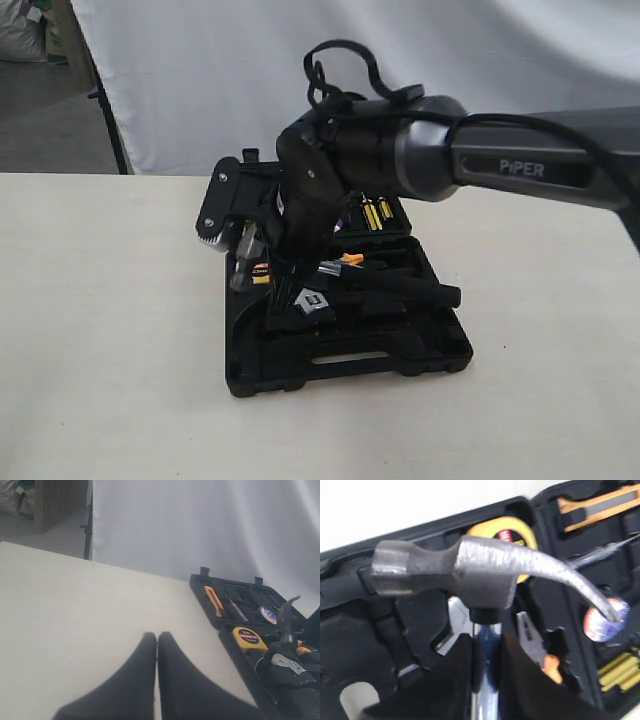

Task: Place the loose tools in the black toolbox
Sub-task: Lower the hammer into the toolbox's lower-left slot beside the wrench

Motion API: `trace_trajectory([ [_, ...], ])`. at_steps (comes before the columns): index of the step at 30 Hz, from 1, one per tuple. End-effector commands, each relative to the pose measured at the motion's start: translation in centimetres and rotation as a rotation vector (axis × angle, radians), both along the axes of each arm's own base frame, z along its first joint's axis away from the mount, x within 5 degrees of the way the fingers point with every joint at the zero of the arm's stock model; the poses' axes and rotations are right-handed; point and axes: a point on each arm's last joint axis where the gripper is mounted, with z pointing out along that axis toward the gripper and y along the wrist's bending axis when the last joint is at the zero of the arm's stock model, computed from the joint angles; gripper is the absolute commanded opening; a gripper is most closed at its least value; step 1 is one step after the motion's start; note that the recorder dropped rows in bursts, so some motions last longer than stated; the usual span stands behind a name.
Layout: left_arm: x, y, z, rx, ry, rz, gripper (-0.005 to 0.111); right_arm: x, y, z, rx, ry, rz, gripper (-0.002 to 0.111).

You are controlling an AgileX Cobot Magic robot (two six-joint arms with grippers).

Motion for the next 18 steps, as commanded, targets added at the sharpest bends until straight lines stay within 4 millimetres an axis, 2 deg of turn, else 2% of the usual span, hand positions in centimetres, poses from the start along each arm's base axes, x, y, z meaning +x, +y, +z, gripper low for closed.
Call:
trace_trajectory([
  [1,-0.1,0.1,0.2,0.002,-0.013,0.026,0.001,0.3,0.4,-1.8,-0.017,0.018,0.016,0.0],
  [6,-0.1,0.1,0.2,0.002,-0.013,0.026,0.001,-0.3,0.6,-2.9,-0.078,0.057,0.042,0.0],
  [13,-0.1,0.1,0.2,0.002,-0.013,0.026,0.001,-2.4,1.7,-4.3,-0.197,0.096,0.187,0.0],
  [18,-0.1,0.1,0.2,0.002,-0.013,0.026,0.001,-2.9,2.0,-5.4,-0.252,0.108,0.26,0.0],
])
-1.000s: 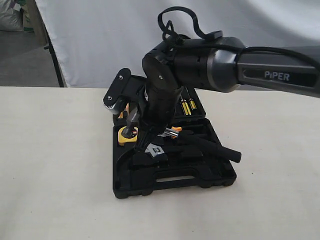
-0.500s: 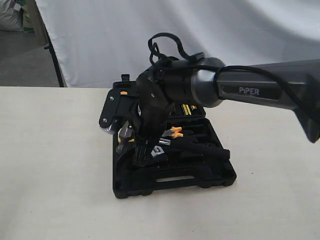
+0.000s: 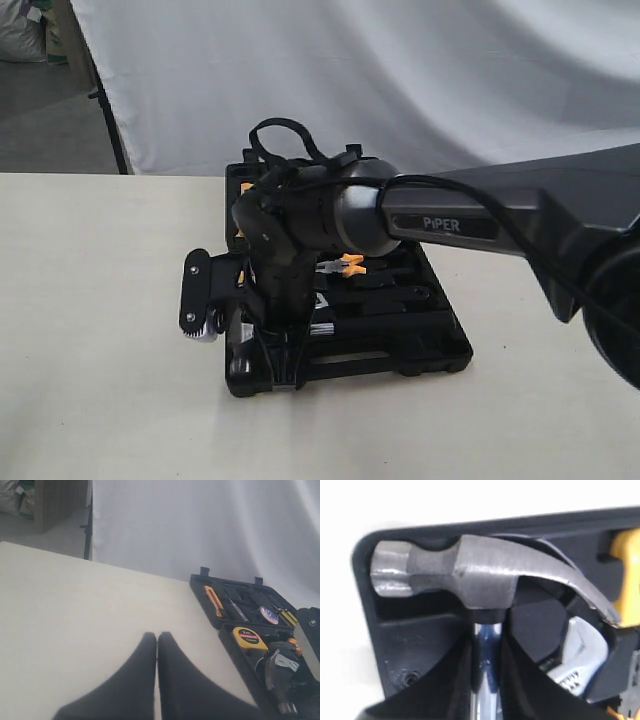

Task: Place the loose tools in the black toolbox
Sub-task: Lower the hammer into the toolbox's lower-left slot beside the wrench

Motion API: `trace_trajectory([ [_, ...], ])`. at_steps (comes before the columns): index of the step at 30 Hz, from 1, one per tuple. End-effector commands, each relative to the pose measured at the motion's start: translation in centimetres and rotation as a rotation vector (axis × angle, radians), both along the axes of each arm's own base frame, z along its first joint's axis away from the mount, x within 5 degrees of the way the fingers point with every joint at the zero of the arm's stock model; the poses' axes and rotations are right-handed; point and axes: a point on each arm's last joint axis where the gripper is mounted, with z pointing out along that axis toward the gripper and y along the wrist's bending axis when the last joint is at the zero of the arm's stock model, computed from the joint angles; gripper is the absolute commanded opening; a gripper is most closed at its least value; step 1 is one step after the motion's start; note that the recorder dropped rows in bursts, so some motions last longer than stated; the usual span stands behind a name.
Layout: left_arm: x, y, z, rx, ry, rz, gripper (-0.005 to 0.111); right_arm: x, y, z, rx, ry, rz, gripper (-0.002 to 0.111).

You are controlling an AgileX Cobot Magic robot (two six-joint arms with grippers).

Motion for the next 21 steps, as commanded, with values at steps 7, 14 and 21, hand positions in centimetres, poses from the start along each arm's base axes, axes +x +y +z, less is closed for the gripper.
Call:
trace_trajectory([
  [7,-0.06,0.14,0.17,0.002,-0.013,0.026,0.001,0.31,-0.12,-0.36,-0.073,-0.046,0.09,0.0],
  [14,-0.06,0.14,0.17,0.002,-0.013,0.026,0.001,0.47,-0.2,-0.31,-0.078,-0.063,0.075,0.0],
  [21,-0.06,0.14,0.17,0.002,-0.013,0.026,0.001,0.51,-0.1,-0.28,-0.052,-0.064,0.033,0.002],
])
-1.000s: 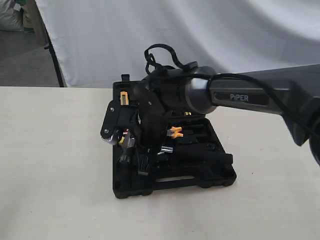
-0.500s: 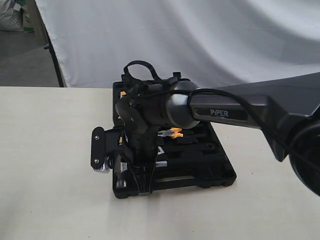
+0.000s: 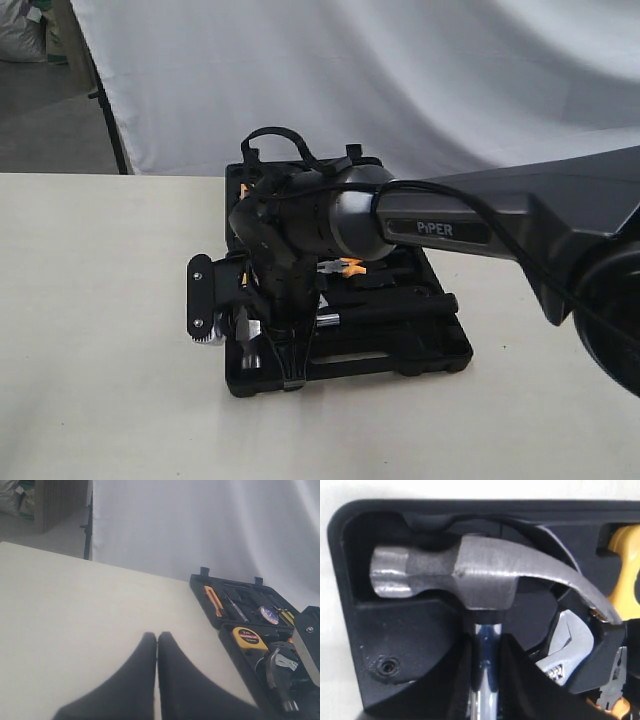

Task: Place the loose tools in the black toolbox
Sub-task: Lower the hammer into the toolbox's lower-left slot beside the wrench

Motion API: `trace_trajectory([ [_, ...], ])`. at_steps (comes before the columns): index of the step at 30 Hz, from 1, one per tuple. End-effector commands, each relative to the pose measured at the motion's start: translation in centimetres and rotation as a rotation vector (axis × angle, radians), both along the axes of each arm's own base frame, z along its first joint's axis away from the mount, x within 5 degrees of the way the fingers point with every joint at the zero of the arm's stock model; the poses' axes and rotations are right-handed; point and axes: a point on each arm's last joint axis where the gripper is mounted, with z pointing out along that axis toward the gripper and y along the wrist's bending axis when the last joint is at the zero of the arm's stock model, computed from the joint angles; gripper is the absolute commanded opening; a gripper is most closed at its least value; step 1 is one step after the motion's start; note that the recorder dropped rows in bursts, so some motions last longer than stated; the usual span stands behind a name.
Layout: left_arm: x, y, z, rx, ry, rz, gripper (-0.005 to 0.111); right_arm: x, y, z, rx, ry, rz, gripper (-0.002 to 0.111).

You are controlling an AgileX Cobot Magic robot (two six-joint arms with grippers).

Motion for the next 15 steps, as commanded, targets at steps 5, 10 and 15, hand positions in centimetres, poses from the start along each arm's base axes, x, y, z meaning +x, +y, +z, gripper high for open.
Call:
trace_trajectory([
  [5,-0.1,0.1,0.2,0.002,-0.013,0.026,0.001,0.2,-0.1,0.1,0.001,-0.006,-0.018,0.041],
  [10,-0.1,0.1,0.2,0.002,-0.013,0.026,0.001,0.1,-0.3,0.9,0.002,-0.01,-0.019,0.066],
  [15,-0.1,0.1,0.2,0.002,-0.013,0.026,0.001,0.0,-0.6,5.3,0.118,-0.078,-0.042,0.056],
])
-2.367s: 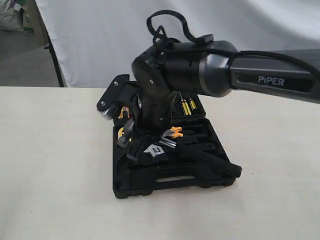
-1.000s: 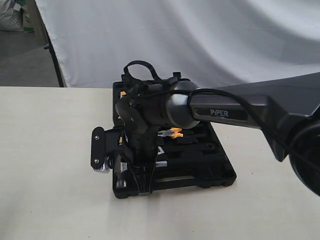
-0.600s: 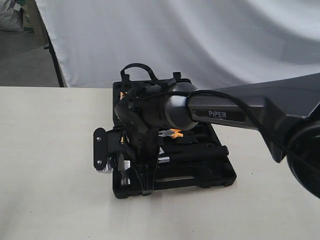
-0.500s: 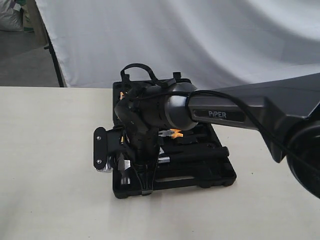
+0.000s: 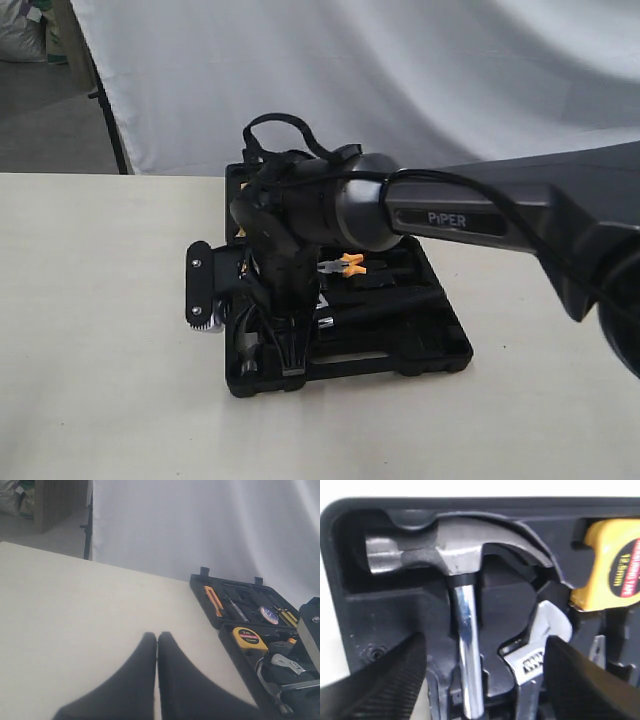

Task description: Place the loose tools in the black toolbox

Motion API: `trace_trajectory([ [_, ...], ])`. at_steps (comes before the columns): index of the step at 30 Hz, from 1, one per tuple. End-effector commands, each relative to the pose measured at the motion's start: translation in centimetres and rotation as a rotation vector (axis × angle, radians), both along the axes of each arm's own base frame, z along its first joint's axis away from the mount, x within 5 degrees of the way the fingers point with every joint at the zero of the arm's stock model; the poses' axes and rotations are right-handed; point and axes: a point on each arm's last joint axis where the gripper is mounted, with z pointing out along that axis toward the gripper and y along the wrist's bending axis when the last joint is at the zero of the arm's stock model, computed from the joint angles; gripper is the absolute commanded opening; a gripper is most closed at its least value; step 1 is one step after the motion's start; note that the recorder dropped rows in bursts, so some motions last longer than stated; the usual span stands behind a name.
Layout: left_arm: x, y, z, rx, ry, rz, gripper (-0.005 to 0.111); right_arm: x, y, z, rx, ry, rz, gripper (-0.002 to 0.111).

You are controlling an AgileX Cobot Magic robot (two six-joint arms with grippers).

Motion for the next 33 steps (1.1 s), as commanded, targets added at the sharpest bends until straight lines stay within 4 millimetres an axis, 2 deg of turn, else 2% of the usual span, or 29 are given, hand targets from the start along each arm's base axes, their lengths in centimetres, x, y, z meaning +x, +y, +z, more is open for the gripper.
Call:
trace_trajectory([
  [1,-0.1,0.1,0.2,0.002,-0.013,0.026,0.001,0.1,-0.7,4.9,0.134,-0.063,-0.054,0.051],
  [3,-0.1,0.1,0.2,0.002,-0.013,0.026,0.001,0.5,-1.4,6.8,0.195,-0.087,-0.1,0.039],
  [7,-0.1,0.1,0.2,0.002,-0.013,0.026,0.001,1.6,-3.0,9.2,0.292,-0.11,-0.214,0.004],
  [8,-0.1,0.1,0.2,0.002,-0.013,0.026,0.001,2.0,-3.3,9.2,0.304,-0.108,-0.244,0.0],
  [12,-0.1,0.1,0.2,0.002,-0.013,0.026,0.001,3.0,-4.0,8.4,0.316,-0.075,-0.309,0.0],
  [15,-0.1,0.1,0.2,0.002,-0.013,0.026,0.001,3.7,-4.0,5.4,0.31,0.039,-0.383,0.0],
  [16,-0.1,0.1,0.2,0.002,-0.013,0.026,0.001,3.9,-4.2,3.3,0.294,0.103,-0.425,0.0],
  [18,-0.1,0.1,0.2,0.002,-0.013,0.026,0.001,3.9,-4.8,-2.3,0.221,0.227,-0.472,0.0],
  [20,-0.1,0.1,0.2,0.002,-0.013,0.026,0.001,3.0,-5.8,-7.5,0.084,0.337,-0.477,0.0],
  [22,-0.1,0.1,0.2,0.002,-0.013,0.026,0.001,2.5,-6.4,-9.7,-0.007,0.387,-0.48,0.0],
  [23,-0.1,0.1,0.2,0.002,-0.013,0.026,0.001,2.5,-6.4,-9.8,-0.015,0.392,-0.482,0.0],
  [24,-0.1,0.1,0.2,0.002,-0.013,0.026,0.001,2.5,-6.3,-9.8,-0.009,0.395,-0.485,0.0],
  [27,-0.1,0.1,0.2,0.002,-0.013,0.026,0.001,3.0,-5.9,-7.4,0.048,0.358,-0.475,0.0],
  [30,-0.1,0.1,0.2,0.002,-0.013,0.026,0.001,3.5,-5.4,-3.6,0.133,0.303,-0.464,0.0],
  [31,-0.1,0.1,0.2,0.002,-0.013,0.026,0.001,3.7,-5.2,-0.4,0.204,0.259,-0.456,0.0],
  [32,-0.1,0.1,0.2,0.002,-0.013,0.026,0.001,3.7,-5.2,1.4,0.245,0.235,-0.458,0.0],
  [33,-0.1,0.1,0.2,0.002,-0.013,0.026,0.001,3.8,-5.2,4.9,0.332,0.187,-0.466,0.0],
])
